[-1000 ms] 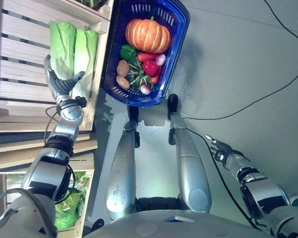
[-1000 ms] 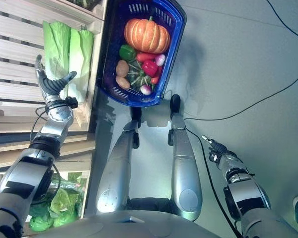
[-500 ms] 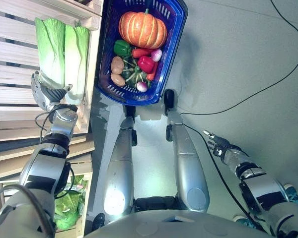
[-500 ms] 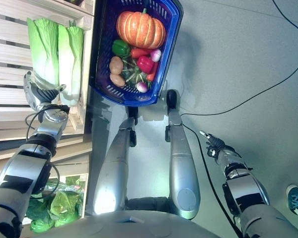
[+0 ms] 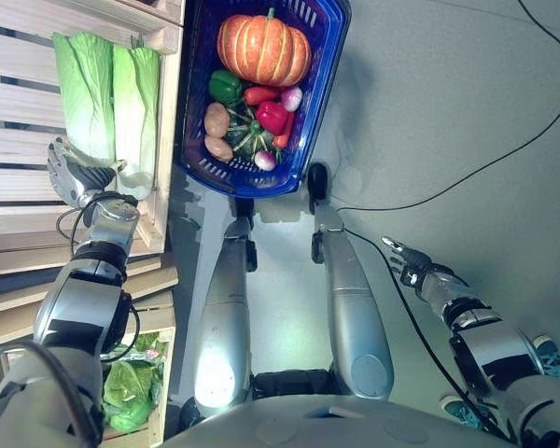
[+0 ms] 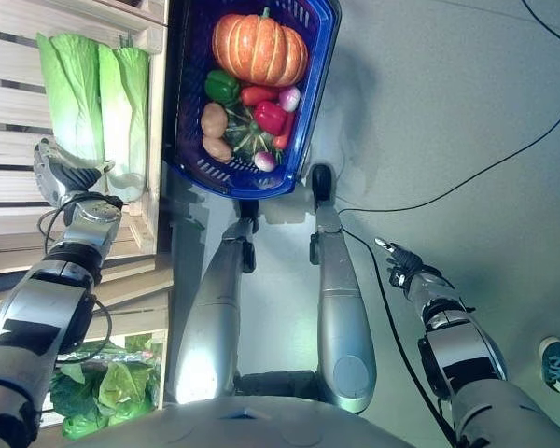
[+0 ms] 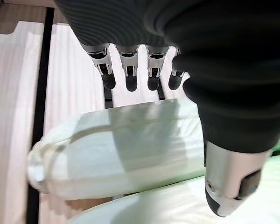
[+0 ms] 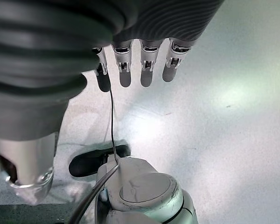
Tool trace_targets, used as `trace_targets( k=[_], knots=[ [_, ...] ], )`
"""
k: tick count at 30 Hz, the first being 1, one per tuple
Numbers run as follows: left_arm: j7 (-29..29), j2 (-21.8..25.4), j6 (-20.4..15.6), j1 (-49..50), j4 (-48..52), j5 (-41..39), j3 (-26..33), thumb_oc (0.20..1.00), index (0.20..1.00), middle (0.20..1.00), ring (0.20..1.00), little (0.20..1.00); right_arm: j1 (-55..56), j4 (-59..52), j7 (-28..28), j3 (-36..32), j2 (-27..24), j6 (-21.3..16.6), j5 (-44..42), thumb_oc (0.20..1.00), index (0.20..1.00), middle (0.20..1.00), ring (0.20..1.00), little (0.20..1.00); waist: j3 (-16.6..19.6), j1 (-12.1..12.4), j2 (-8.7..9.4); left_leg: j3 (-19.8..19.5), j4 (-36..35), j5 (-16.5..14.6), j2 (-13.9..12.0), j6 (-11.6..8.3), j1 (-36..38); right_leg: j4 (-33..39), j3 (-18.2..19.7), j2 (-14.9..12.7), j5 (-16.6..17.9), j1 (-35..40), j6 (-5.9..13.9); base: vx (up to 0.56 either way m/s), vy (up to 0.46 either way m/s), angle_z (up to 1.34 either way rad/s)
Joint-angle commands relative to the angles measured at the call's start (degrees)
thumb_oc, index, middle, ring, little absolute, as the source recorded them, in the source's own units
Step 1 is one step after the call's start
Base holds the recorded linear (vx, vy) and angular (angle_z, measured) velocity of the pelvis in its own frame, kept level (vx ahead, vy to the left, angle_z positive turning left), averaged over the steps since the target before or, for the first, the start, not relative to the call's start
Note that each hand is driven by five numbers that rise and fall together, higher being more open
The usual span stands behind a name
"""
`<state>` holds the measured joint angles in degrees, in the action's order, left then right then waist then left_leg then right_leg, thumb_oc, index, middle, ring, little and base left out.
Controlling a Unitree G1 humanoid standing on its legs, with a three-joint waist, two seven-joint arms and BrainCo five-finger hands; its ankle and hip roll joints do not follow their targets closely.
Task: Pick up fruits and vegetables into the basket
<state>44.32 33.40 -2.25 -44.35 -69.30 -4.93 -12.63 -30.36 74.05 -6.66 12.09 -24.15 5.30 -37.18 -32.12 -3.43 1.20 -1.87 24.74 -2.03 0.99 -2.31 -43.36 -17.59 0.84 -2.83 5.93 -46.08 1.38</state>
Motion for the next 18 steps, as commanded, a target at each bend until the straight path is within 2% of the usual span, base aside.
trace_targets(
  k=[1, 10, 18],
  knots=[
    [-0.6, 3.6, 1.1, 1.9, -2.9, -1.6, 2.4, 1.0, 1.0, 1.0, 1.0, 1.0, 2.9, 1.4, -0.7, 2.2, -3.2, 1.0, -1.7, 1.0, 1.0, 1.0, 1.0, 1.0, 2.3, 0.8, -0.22, 0.1, -2.4, 1.8, 1.1, -0.38, -2.0, -5.7, -3.3, 2.1, -9.2, 1.2, 0.06, 0.0, 0.0, 0.0],
    [-4.0, 3.7, 3.4, 1.0, -3.4, -0.3, 0.5, 1.0, 1.0, 1.0, 1.0, 1.0, 2.6, 0.7, -0.8, 2.6, -3.8, 1.2, -2.3, 1.0, 1.0, 1.0, 1.0, 1.0, 2.3, 0.7, 0.13, 0.2, -2.9, 2.2, 1.1, -0.45, -2.5, -5.1, -3.4, 2.2, -8.7, 0.7, 0.19, 0.0, 0.0, 0.0],
    [-4.3, 3.8, 5.2, 0.5, -4.3, -1.7, -0.1, 1.0, 1.0, 1.0, 1.0, 1.0, 2.4, 0.6, -0.8, 3.0, -4.0, 1.0, -2.4, 1.0, 1.0, 1.0, 1.0, 1.0, 2.3, 0.6, 0.37, 0.2, -3.4, 2.4, 1.1, -0.42, -2.7, -4.5, -3.4, 2.3, -8.4, 0.4, 0.16, 0.0, 0.0, 0.0]
  ],
)
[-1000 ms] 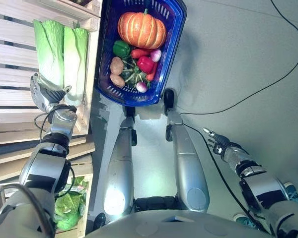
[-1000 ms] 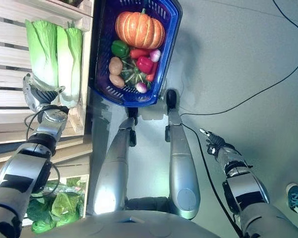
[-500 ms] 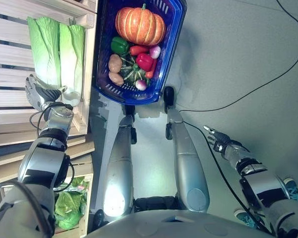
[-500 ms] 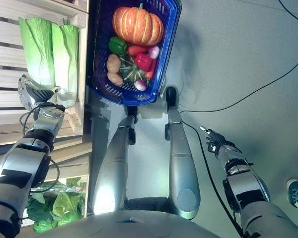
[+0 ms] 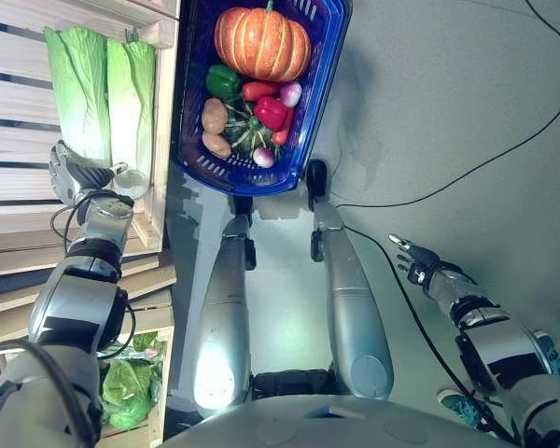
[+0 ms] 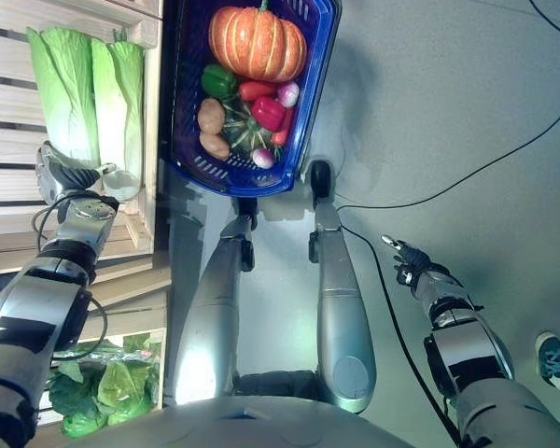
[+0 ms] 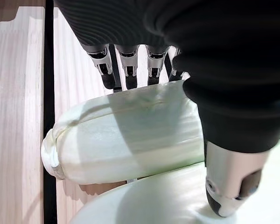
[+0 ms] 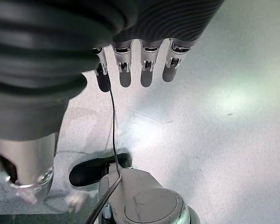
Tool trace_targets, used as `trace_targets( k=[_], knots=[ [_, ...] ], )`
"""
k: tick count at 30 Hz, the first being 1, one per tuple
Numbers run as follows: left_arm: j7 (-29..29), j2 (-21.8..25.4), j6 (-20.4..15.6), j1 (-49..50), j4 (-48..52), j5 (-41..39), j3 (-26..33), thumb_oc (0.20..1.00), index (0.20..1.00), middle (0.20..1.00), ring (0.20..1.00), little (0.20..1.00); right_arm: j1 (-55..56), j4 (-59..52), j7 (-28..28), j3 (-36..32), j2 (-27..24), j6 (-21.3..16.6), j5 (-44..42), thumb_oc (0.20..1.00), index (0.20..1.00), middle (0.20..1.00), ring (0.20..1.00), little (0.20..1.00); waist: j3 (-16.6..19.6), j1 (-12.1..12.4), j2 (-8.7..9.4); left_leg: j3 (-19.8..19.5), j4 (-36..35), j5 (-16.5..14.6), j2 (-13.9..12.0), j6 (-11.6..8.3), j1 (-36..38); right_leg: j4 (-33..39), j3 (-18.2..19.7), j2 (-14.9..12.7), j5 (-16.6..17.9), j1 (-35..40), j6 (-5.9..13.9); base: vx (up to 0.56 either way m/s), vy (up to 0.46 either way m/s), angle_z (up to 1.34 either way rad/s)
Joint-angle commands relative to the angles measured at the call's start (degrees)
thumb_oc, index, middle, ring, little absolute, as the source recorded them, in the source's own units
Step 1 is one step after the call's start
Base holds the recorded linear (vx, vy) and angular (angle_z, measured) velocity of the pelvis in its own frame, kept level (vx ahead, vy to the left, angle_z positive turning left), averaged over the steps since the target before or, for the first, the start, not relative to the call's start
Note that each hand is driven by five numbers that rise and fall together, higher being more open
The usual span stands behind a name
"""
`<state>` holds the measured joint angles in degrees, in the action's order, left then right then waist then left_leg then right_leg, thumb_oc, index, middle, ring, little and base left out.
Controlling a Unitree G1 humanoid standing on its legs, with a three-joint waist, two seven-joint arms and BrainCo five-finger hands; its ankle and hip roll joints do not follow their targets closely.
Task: Pick up fruits and vegetables into the basket
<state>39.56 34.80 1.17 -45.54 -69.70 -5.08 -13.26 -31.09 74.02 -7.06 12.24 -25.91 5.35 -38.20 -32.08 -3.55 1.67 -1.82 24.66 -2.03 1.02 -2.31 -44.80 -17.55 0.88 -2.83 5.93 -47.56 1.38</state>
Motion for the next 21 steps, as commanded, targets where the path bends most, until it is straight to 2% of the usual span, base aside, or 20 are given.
trace_targets(
  k=[1, 18, 19, 20, 21],
  knots=[
    [0.5, 2.6, 1.9, 1.8, -4.1, -1.8, 0.6, 1.0, 1.0, 1.0, 1.0, 1.0, 3.1, 0.6, -0.4, 2.8, -2.4, 1.0, -1.3, 1.0, 1.0, 1.0, 1.0, 1.0, 2.3, 0.7, -0.07, 0.1, -3.4, 2.5, 1.1, -0.47, -1.3, -4.4, -3.5, 2.3, -8.3, 1.9, 0.17, 0.0, 0.0, 0.0],
    [2.6, 3.0, 7.0, 0.4, -5.1, -0.1, 0.1, 1.0, 1.0, 1.0, 1.0, 1.0, 2.9, 0.3, -0.5, 3.0, -2.8, 1.0, -2.1, 1.0, 1.0, 1.0, 1.0, 1.0, 2.3, 0.7, 0.54, -0.1, -4.1, 2.9, 1.1, -0.56, -2.0, -3.7, -3.7, 2.2, -7.6, 1.0, 0.34, 0.0, 0.0, 0.0],
    [2.2, 3.0, 7.3, 0.3, -5.0, 0.5, 0.0, 0.922, 0.922, 0.922, 0.922, 0.922, 2.8, 0.1, -0.3, 3.1, -2.7, 1.0, -2.1, 1.0, 1.0, 1.0, 1.0, 1.0, 2.3, 0.7, 0.55, -0.1, -4.2, 2.9, 1.1, -0.54, -2.0, -3.7, -3.7, 2.3, -7.5, 1.0, 0.34, 0.0, 0.0, 0.0],
    [1.8, 3.0, 7.5, 0.2, -5.0, 0.9, -0.3, 0.558, 0.558, 0.558, 0.558, 0.558, 2.7, 0.1, -0.3, 3.2, -2.7, 1.1, -2.2, 1.0, 1.0, 1.0, 1.0, 1.0, 2.3, 0.7, 0.58, -0.1, -4.3, 2.9, 1.1, -0.54, -2.0, -3.6, -3.7, 2.3, -7.5, 0.9, 0.36, 0.0, 0.0, 0.0],
    [1.4, 3.0, 7.4, 0.2, -4.7, 1.2, -0.6, 0.256, 0.256, 0.256, 0.256, 0.256, 2.6, 0.0, -0.3, 3.2, -2.8, 1.1, -2.3, 1.0, 1.0, 1.0, 1.0, 1.0, 2.3, 0.7, 0.56, -0.2, -4.4, 3.0, 1.1, -0.57, -2.1, -3.4, -3.7, 2.3, -7.4, 0.8, 0.36, 0.0, 0.0, 0.0]
  ],
)
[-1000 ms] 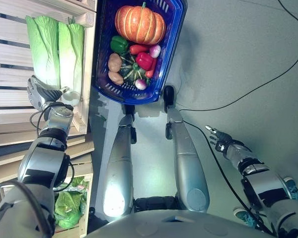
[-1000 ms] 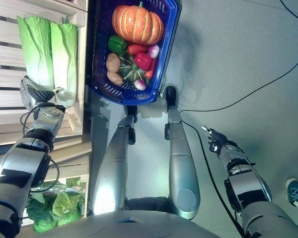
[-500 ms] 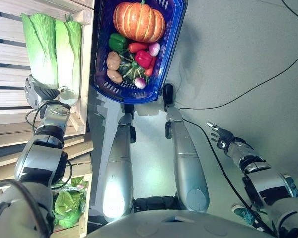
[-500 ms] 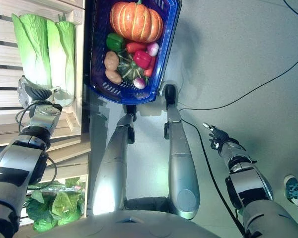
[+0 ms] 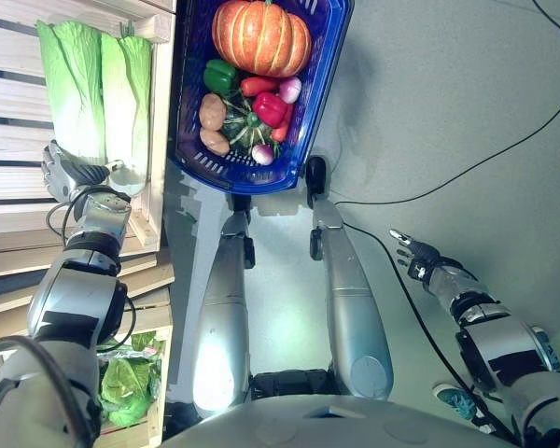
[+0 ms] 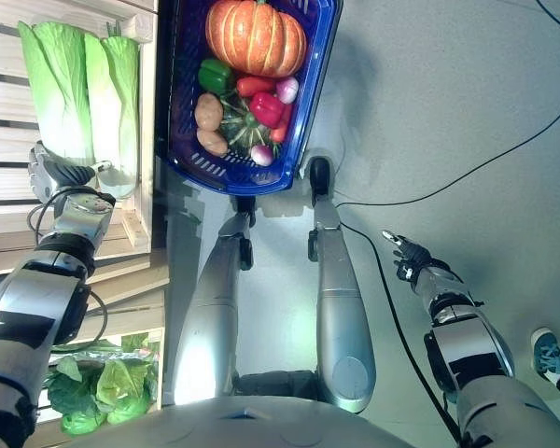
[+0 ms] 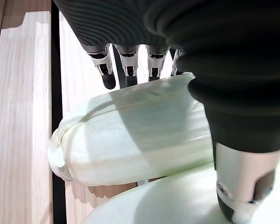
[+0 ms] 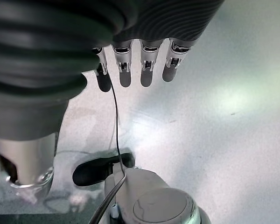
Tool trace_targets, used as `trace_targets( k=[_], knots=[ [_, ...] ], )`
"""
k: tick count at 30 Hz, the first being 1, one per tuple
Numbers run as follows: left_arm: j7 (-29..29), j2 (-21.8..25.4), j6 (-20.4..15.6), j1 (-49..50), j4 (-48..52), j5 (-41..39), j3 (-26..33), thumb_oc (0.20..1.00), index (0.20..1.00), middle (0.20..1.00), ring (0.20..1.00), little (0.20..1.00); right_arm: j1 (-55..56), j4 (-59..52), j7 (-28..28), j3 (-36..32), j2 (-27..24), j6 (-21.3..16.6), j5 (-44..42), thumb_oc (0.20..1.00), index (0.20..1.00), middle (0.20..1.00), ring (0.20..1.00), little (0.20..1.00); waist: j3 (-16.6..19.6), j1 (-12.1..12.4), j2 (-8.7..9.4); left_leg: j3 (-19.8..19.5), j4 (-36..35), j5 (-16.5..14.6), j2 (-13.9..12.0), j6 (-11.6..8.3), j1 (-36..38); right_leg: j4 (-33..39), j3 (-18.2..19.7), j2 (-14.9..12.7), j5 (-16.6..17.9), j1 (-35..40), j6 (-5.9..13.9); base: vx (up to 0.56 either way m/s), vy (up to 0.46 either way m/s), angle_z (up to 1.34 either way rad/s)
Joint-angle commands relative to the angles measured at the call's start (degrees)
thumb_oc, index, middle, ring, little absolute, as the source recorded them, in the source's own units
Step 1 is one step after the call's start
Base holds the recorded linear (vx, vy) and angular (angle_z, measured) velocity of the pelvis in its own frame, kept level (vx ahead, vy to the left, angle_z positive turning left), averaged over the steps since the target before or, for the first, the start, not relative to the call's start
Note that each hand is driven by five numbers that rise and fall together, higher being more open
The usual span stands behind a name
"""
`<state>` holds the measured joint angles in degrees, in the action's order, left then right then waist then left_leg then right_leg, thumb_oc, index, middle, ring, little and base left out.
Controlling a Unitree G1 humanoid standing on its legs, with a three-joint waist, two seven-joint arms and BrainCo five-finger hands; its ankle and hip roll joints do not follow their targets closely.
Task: Pick up fruits and vegetables into the basket
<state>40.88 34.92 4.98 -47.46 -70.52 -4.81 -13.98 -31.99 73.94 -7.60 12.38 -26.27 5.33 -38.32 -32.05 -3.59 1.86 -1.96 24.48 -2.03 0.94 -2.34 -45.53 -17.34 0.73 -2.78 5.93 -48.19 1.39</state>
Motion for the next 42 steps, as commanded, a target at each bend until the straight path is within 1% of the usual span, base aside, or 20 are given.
trace_targets(
  k=[1, 12, 18, 26, 30, 31, 32, 33, 35, 36, 37, 38, 39, 40, 42],
  knots=[
    [0.0, 2.8, 3.4, 2.2, -3.8, 0.9, -0.2, 0.2, 0.2, 0.2, 0.2, 0.2, 3.5, 0.1, 0.3, 3.1, -2.6, 1.0, -2.2, 1.0, 1.0, 1.0, 1.0, 1.0, 2.3, 0.7, 0.36, 0.0, -4.3, 3.0, 1.2, -0.54, -1.4, -3.5, -3.6, 2.2, -7.4, 1.4, 0.37, 0.0, 0.0, 0.0],
    [-2.6, 2.5, 1.5, 2.1, -3.0, 0.4, -1.2, 0.2, 0.2, 0.2, 0.2, 0.2, 3.4, -0.1, 0.4, 3.0, -2.8, 0.8, -2.2, 1.0, 1.0, 1.0, 1.0, 1.0, 2.3, 0.7, 0.21, -0.1, -5.2, 3.5, 1.3, -0.49, -1.3, -2.9, -3.7, 2.3, -7.0, 1.4, 0.44, 0.0, 0.0, 0.0],
    [-3.0, 2.1, 0.6, 2.4, -2.9, -0.7, -1.4, 0.2, 0.2, 0.2, 0.2, 0.2, 3.5, -0.1, 0.4, 3.0, -2.7, 0.7, -2.3, 1.0, 1.0, 1.0, 1.0, 1.0, 2.3, 0.7, 0.15, -0.1, -5.6, 3.7, 1.3, -0.56, -1.1, -2.6, -3.8, 2.3, -6.9, 1.5, 0.43, 0.0, 0.0, 0.0],
    [-4.3, 1.6, -2.0, 3.3, -2.5, -5.5, -0.1, 0.2, 0.2, 0.2, 0.2, 0.2, 3.6, 0.1, -0.2, 2.6, -2.8, 0.2, -2.4, 1.0, 1.0, 1.0, 1.0, 1.0, 2.3, 0.7, -0.49, -0.2, -5.9, 4.0, 1.5, -0.48, -0.4, -3.0, -3.9, 2.3, -7.1, 2.2, 0.43, 0.0, 0.0, 0.0],
    [-3.6, 1.2, -6.3, 3.8, -1.6, -10.4, 1.3, 0.2, 0.2, 0.2, 0.2, 0.2, 3.0, -0.2, 0.2, 2.4, -2.8, 0.0, -3.4, 1.0, 1.0, 1.0, 1.0, 1.0, 2.3, 0.8, -0.88, -0.2, -6.1, 4.0, 1.5, -0.48, 0.2, -3.1, -3.9, 2.3, -7.3, 2.6, 0.41, 0.0, 0.0, 0.0],
    [-3.5, 1.3, -8.3, 3.9, -1.0, -12.9, 2.4, 0.2, 0.2, 0.2, 0.2, 0.2, 3.0, 0.0, 0.0, 2.0, -3.0, -0.4, -3.7, 1.0, 1.0, 1.0, 1.0, 1.0, 2.3, 0.8, -1.04, -0.1, -6.3, 4.0, 1.5, -0.47, 0.7, -2.9, -3.9, 2.3, -7.4, 3.1, 0.42, 0.0, 0.0, 0.0],
    [-3.4, 1.3, -9.1, 4.0, -0.8, -13.6, 2.8, 0.2, 0.2, 0.2, 0.2, 0.2, 3.0, 0.0, 0.0, 1.9, -3.0, -0.5, -3.9, 1.0, 1.0, 1.0, 1.0, 1.0, 2.3, 0.8, -1.09, -0.1, -6.4, 4.0, 1.5, -0.48, 0.8, -2.9, -3.9, 2.2, -7.4, 3.2, 0.42, 0.0, 0.0, 0.0],
    [-3.1, 1.3, -10.9, 4.3, -0.2, -14.8, 3.8, 0.2, 0.2, 0.2, 0.2, 0.2, 3.0, -0.1, 0.2, 1.6, -3.1, -0.8, -4.3, 1.0, 1.0, 1.0, 1.0, 1.0, 2.3, 0.9, -1.18, -0.1, -6.4, 4.0, 1.5, -0.49, 1.0, -2.9, -3.9, 2.2, -7.5, 3.4, 0.42, 0.0, 0.0, 0.0],
    [-2.6, 1.5, -13.6, 5.0, 1.2, -16.5, 5.3, 0.2, 0.2, 0.2, 0.2, 0.2, 3.1, -0.2, 0.5, 1.0, -3.2, -1.9, -5.4, 1.0, 1.0, 1.0, 1.0, 1.0, 2.3, 1.0, -1.36, -0.2, -6.5, 4.0, 1.6, -0.53, 1.4, -2.9, -3.9, 2.2, -7.5, 3.8, 0.44, 0.0, 0.0, 0.0],
    [-2.5, 1.5, -14.5, 5.1, 1.4, -17.1, 5.6, 0.2, 0.2, 0.2, 0.2, 0.2, 3.1, -0.2, 0.5, 0.9, -3.3, -2.2, -5.7, 1.0, 1.0, 1.0, 1.0, 1.0, 2.3, 1.0, -1.39, -0.2, -6.5, 4.0, 1.6, -0.53, 1.4, -2.8, -3.9, 2.2, -7.6, 3.9, 0.43, 0.01, -0.046, 0.0],
    [-1.9, 1.4, -16.4, 5.6, 2.6, -17.6, 6.6, 0.2, 0.2, 0.2, 0.2, 0.2, 3.3, -0.4, 0.7, 0.4, -3.1, -3.4, -6.1, 1.0, 1.0, 1.0, 1.0, 1.0, 2.3, 1.2, -1.45, -0.3, -6.6, 3.8, 1.6, -0.47, 1.8, -2.8, -3.9, 2.2, -7.7, 4.3, 0.44, 0.0, -0.052, 0.02],
    [-1.5, 1.3, -17.6, 6.0, 3.5, -17.7, 7.1, 0.2, 0.2, 0.2, 0.2, 0.2, 3.3, -0.6, 0.6, 0.1, -3.1, -4.2, -6.5, 1.0, 1.0, 1.0, 1.0, 1.0, 2.3, 1.3, -1.47, -0.4, -6.7, 3.8, 1.7, -0.44, 2.0, -2.8, -4.0, 2.2, -7.7, 4.5, 0.43, 0.0, -0.049, 0.03],
    [-1.3, 1.2, -18.0, 6.1, 3.8, -17.6, 7.3, 0.2, 0.2, 0.2, 0.2, 0.2, 3.3, -0.6, 0.7, 0.0, -3.1, -4.6, -6.5, 1.0, 1.0, 1.0, 1.0, 1.0, 2.3, 1.3, -1.47, -0.4, -6.7, 3.8, 1.7, -0.43, 2.1, -2.8, -4.0, 2.2, -7.7, 4.6, 0.42, 0.0, -0.047, 0.02],
    [-0.4, 1.1, -19.8, 6.6, 5.7, -17.2, 8.1, 0.2, 0.2, 0.2, 0.2, 0.2, 3.1, -1.3, 0.7, -0.6, -3.3, -5.7, -7.2, 1.0, 1.0, 1.0, 1.0, 1.0, 2.3, 1.5, -1.52, -0.4, -6.9, 3.7, 1.7, -0.44, 2.5, -2.7, -4.0, 2.2, -7.8, 4.9, 0.45, 0.0, -0.041, 0.01],
    [0.4, 1.2, -21.1, 7.1, 8.4, -16.5, 8.7, 0.2, 0.2, 0.2, 0.2, 0.2, 2.8, -2.5, 1.4, -0.8, -3.3, -7.3, -8.3, 1.0, 1.0, 1.0, 1.0, 1.0, 2.3, 1.7, -1.63, -0.4, -7.1, 3.7, 1.7, -0.44, 2.8, -2.5, -4.1, 2.2, -7.8, 5.2, 0.42, -0.01, -0.038, 0.01]
  ],
)
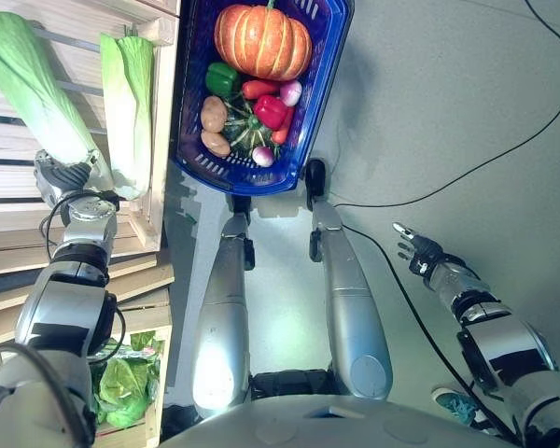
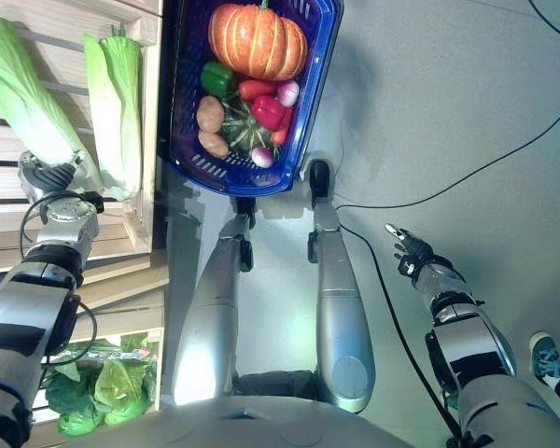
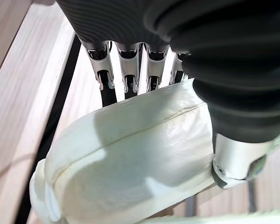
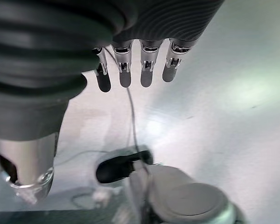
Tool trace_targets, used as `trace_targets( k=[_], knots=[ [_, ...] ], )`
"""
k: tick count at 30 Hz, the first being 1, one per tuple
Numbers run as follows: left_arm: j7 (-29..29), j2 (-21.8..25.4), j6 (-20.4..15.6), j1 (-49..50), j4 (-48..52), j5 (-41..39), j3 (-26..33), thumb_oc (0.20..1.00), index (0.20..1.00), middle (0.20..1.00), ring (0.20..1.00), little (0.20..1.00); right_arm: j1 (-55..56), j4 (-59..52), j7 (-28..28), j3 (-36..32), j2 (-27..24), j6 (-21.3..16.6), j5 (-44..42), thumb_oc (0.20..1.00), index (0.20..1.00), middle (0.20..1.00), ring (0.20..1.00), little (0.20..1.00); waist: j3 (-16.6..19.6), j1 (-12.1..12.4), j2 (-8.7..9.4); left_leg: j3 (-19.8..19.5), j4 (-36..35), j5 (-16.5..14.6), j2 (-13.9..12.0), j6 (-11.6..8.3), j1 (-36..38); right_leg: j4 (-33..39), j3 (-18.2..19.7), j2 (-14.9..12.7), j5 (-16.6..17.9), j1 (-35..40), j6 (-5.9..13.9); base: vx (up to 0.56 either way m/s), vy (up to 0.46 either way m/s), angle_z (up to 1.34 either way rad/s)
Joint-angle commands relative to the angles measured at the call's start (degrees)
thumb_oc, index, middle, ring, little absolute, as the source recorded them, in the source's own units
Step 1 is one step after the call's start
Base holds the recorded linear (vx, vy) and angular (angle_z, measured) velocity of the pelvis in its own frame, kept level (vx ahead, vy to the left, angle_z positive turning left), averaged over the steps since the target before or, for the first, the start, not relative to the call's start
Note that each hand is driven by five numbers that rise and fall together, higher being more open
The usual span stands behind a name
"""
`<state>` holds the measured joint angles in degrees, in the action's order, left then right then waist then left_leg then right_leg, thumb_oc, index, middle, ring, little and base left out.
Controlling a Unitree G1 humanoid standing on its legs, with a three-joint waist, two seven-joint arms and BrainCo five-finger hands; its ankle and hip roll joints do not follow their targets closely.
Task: Pick up fruits and vegetables into the basket
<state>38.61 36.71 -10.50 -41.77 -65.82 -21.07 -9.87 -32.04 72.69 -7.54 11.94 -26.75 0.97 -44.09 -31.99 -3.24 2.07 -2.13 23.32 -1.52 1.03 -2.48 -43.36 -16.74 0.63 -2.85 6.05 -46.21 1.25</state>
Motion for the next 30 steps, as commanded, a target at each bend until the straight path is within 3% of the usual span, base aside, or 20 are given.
trace_targets(
  k=[1, 9, 15, 25, 30],
  knots=[
    [2.9, -0.5, -6.3, 1.8, 5.3, -0.1, 4.7, 0.2, 0.2, 0.2, 0.2, 0.2, 2.9, -2.1, 1.8, -0.6, -2.8, -4.0, -3.0, 1.0, 1.0, 1.0, 1.0, 1.0, 2.2, 1.4, -1.89, -0.3, -6.0, 3.2, 1.7, -0.28, 0.8, -3.0, -4.0, 2.2, -7.9, 3.4, 0.55, 0.0, 0.0, 0.0],
    [6.0, -0.6, -9.4, 3.0, 16.4, 7.0, 2.8, 0.2, 0.2, 0.2, 0.2, 0.2, 2.6, -9.8, 6.4, -3.0, -2.7, -11.7, -5.3, 1.0, 1.0, 1.0, 1.0, 1.0, 2.2, 1.7, -2.19, -0.1, -6.7, 3.5, 1.9, -0.01, 1.2, -2.4, -4.3, 2.3, -7.4, 4.0, 0.55, -0.02, -0.022, 0.0],
    [4.1, -0.3, -12.1, 3.1, 22.9, 13.5, -0.2, 0.2, 0.2, 0.2, 0.2, 0.2, 2.8, -17.3, 10.5, -4.8, -2.8, -16.5, -5.7, 1.0, 1.0, 1.0, 1.0, 1.0, 2.2, 1.5, -2.38, 0.5, -7.2, 3.4, 2.0, 0.05, 1.7, -1.9, -4.1, 2.5, -7.0, 4.5, 0.64, 0.0, 0.0, 0.0],
    [-9.5, 2.5, -16.6, 2.3, 33.4, 17.3, -5.2, 0.2, 0.2, 0.2, 0.2, 0.2, 3.5, -32.4, 16.2, -6.3, -2.6, -23.2, -3.9, 1.0, 1.0, 1.0, 1.0, 1.0, 2.2, 0.6, -3.5, 1.6, -8.4, 3.5, 2.0, 0.04, 2.8, -1.2, -3.8, 2.5, -6.5, 5.4, 1.02, 0.0, 0.003, 0.0],
    [-14.8, 3.6, -16.3, 2.5, 38.8, 17.3, -6.3, 0.2, 0.2, 0.2, 0.2, 0.2, 3.8, -38.7, 16.6, -6.8, -2.3, -24.8, -2.8, 1.0, 1.0, 1.0, 1.0, 1.0, 2.2, 0.3, -4.0, 1.9, -8.9, 3.6, 2.0, 0.07, 3.0, -0.8, -3.6, 2.4, -6.4, 5.5, 1.25, -0.01, 0.022, -0.05]
  ],
)
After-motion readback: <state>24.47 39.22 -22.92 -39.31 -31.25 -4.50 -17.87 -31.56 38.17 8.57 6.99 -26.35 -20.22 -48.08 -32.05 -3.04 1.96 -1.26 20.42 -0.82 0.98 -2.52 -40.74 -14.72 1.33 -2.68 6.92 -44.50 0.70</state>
